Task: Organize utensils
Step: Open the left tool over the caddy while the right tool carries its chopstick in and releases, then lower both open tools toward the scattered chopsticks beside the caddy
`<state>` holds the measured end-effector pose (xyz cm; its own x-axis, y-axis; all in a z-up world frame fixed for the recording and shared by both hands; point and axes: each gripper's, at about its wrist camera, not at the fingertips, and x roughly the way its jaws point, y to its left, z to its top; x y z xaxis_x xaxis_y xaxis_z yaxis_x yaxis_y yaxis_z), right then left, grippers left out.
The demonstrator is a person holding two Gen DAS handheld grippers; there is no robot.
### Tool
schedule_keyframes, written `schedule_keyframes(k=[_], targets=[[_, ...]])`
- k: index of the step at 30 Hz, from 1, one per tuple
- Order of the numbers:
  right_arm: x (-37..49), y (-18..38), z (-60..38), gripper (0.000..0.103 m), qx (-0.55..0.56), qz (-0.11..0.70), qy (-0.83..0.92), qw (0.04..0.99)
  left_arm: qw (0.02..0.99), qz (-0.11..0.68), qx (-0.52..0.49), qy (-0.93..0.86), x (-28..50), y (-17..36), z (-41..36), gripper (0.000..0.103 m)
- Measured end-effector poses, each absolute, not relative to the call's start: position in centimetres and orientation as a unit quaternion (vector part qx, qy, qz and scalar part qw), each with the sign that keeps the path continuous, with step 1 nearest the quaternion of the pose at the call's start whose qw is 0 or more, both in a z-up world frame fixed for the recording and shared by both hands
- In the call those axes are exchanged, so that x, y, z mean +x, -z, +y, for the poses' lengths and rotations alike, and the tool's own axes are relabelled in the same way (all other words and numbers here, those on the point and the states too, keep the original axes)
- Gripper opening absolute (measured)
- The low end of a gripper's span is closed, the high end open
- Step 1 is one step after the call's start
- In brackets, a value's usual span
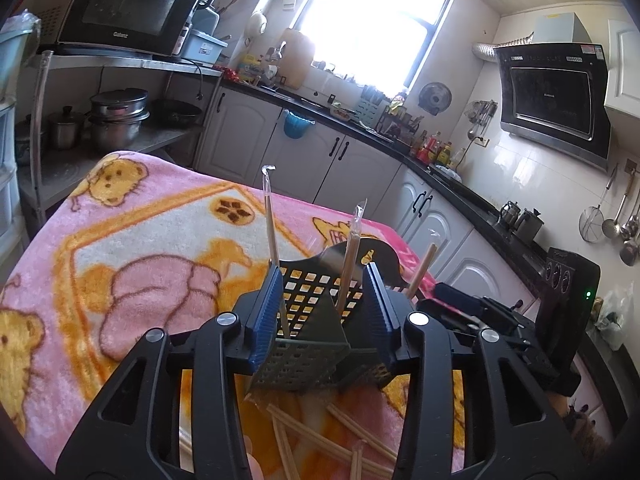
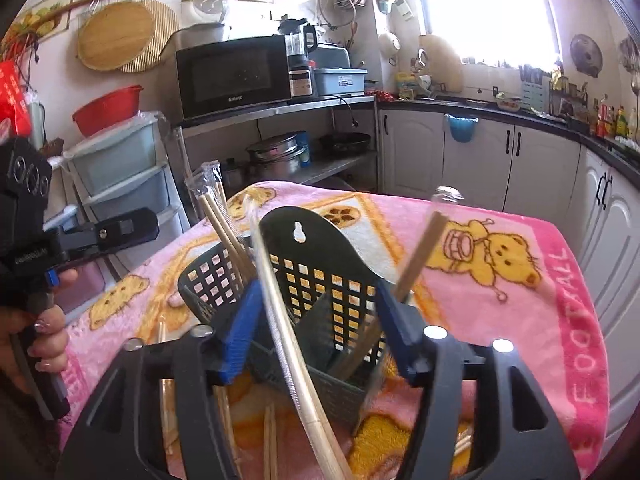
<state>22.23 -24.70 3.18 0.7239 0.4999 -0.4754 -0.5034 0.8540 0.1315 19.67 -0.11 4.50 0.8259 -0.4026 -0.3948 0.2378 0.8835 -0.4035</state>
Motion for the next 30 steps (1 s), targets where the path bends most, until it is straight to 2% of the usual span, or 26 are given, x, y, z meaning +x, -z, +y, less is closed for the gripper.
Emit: schedule_keyframes(k=[4,8,12,17,20,30], targets=[[21.6,-3.7,-25.8,0.069,0.001,0.249,-0.265,0.931,0.941,0.24,-0.172,0.169,19.1,-4.6,-0.1,0.036],[21.2,-4.1,-26.5,0.074,0.007,0.25,-0.259,0.933,0.941,0.241,-0.172,0.165,18.8,-4.6,0.0,0.045],[20.5,-4.2,-27.1,0.075,0.012,0.252,-0.254,0.934,0.94,0.244,-0.174,0.162,18.2,-4.3,0.2,0.052],[19.5,-3.9,-27.5,0.075,0.01,0.258,-0.247,0.934,0.939,0.249,-0.173,0.159,17.3,-4.0,0.3,0.07],[18.7,-3.6,-27.6,0.075,0.009,0.262,-0.245,0.934,0.94,0.251,-0.171,0.157,16.9,-3.8,0.3,0.078],[16.3,-2.3,-27.8,0.075,0.005,0.278,-0.238,0.931,0.935,0.269,-0.172,0.151,15.7,-2.3,0.6,0.089]])
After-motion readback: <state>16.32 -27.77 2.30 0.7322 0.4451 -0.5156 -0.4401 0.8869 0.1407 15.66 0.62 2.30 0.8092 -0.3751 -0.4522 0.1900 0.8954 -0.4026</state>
